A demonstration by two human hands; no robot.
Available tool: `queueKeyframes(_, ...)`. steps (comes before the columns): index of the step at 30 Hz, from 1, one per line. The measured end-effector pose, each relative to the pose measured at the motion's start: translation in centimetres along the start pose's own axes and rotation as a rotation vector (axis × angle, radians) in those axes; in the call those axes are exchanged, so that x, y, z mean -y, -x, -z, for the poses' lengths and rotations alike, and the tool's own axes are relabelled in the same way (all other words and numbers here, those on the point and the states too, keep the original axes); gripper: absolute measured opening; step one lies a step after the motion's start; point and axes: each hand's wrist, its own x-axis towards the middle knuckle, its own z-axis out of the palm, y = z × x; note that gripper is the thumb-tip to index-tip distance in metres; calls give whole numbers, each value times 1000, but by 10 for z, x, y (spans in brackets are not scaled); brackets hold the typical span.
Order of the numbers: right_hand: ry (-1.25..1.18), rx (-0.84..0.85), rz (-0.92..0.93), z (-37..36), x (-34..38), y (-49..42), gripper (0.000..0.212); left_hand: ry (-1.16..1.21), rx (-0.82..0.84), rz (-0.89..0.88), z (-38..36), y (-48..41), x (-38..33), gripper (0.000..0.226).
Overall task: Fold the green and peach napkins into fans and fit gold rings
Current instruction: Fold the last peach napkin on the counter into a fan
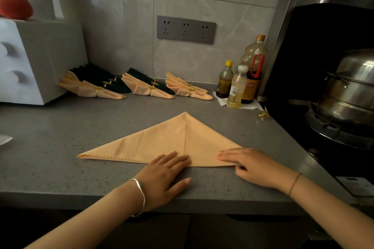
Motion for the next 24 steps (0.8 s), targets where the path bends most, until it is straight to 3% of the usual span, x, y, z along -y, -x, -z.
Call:
queueKeyframes(4,-1,21,-146,24,-23,5,39,12,-6,-20,-2,4,3,83)
queueKeyframes(6,-183,-18,-179,41,-40,2,24,16,-8,-27,-1,5,2,82)
queueKeyframes(11,-592,-156,-180,81,-61,-33,13,9,-15,-20,-1,5,4,74)
queueKeyframes(16,-1012,-281,-208,79,-53,-105,26,62,-13,-15,1,6,3,69)
queueKeyframes(20,-1081,-275,-254,46,-37,-162,49,98,7,-2,2,6,3,72)
queueKeyframes(24,-1032,-240,-281,17,-25,-188,37,97,42,2,3,2,4,75)
